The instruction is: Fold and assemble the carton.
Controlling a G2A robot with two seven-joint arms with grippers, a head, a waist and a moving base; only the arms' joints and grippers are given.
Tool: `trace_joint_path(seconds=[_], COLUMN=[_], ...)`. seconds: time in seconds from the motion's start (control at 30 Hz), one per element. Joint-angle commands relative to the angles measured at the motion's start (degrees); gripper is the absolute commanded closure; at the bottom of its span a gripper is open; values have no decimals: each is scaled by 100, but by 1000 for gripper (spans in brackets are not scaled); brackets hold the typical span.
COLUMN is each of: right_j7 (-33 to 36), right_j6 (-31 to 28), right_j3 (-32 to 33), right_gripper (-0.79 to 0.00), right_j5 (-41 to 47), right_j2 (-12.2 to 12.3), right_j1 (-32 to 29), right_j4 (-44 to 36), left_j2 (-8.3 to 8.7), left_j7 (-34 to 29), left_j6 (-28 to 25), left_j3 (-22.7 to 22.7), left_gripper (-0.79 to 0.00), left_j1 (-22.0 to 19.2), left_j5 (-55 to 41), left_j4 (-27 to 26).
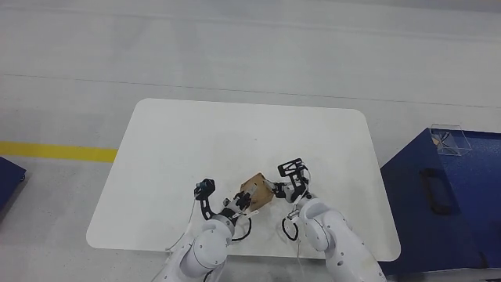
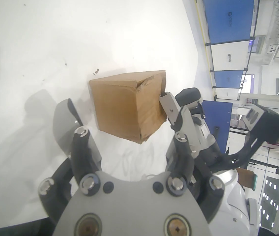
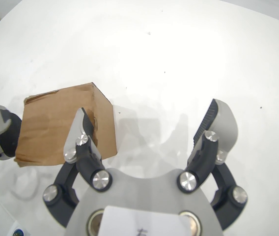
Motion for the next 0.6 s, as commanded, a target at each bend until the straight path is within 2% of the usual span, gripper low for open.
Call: trace_joint_path(seconds=[0.0,0.1,0.27,0.37,0.47,0.57], right_j7=[-47,-110,410,654,620,610], right_j6=[-59,70,257,16,-308,-556], right_j3=[77,294,331,131,-177,-444], right_gripper=[-785,-785,-785,-785,-785,-785], right_j5=[75,166,-111,-126,-287,-392], right_j2=[12,34,41,4,-45,-101], right_j1=[-28,-81,245,652,985,1315], right_j4=[-86,-211,159,623,1033,1472], left_j2=[34,133,133,167,238,323], left_j7=[92,361,361,-405,-106,-272], left_j6=[-325,-1228,-1228,-1666,-1829,-2332], left_j3=[-9,79,79,-34,-78,-155], left_gripper=[-785,-785,-785,-785,-785,-785], left_j1=[79,231,231,210,306,314], left_j5=[248,1233,1233,653,1538,2108], left_j4=[-120,-265,-265,-332,-469,-514])
